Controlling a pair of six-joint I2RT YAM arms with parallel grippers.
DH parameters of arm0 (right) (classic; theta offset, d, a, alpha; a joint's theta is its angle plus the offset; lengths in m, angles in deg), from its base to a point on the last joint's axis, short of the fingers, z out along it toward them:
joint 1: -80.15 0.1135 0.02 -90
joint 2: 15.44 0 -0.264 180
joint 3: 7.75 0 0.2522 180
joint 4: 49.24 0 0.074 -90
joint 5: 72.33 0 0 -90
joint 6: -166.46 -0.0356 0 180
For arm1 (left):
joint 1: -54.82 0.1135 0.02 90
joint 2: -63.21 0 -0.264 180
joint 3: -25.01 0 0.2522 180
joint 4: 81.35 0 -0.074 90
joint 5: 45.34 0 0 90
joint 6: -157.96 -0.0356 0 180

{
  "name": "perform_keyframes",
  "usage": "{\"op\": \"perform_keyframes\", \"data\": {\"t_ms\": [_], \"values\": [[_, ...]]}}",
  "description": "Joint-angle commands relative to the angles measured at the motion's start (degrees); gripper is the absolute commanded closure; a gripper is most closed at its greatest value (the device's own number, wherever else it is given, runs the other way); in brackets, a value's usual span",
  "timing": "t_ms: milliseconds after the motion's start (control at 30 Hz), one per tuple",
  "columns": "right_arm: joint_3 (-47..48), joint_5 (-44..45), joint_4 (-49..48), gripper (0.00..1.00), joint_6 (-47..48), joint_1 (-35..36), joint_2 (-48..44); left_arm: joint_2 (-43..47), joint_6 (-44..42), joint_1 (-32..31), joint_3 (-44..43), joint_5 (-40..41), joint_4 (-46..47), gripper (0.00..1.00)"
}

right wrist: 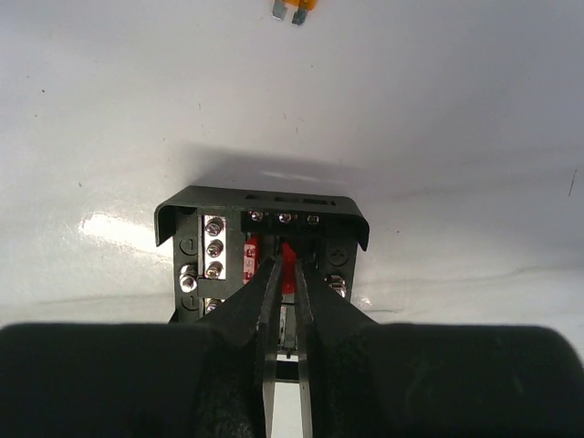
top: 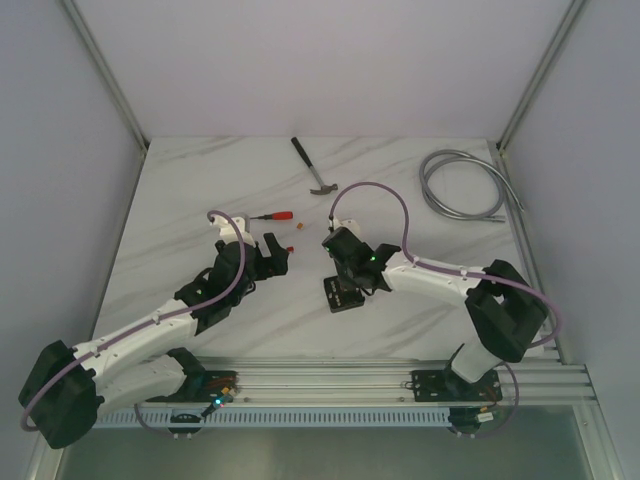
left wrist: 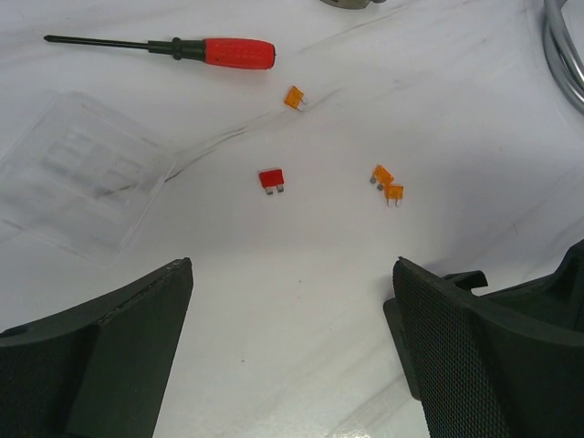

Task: Snap on the fuse box
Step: Install the fuse at the fuse box base.

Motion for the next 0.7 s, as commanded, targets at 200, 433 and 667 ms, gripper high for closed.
{"op": "perform_keyframes", "data": {"t_ms": [200, 433, 667], "values": [[2.86, -0.31, 2.01, 0.99, 0.29, -0.17, 1.81, 0.02, 0.40, 0.35, 0.25, -0.64, -0.77, 0.00], [5.71, 2.37, 6.91, 1.00, -0.32, 0.57, 5.23, 0.04, 0.54, 0.34, 0.25, -0.81, -0.73, 0.00], [7.70, 4.51, 10.49, 1.00, -1.02, 1.51, 9.16, 0.28, 0.84, 0.43, 0.33, -0.61, -0.74, 0.00]]}}
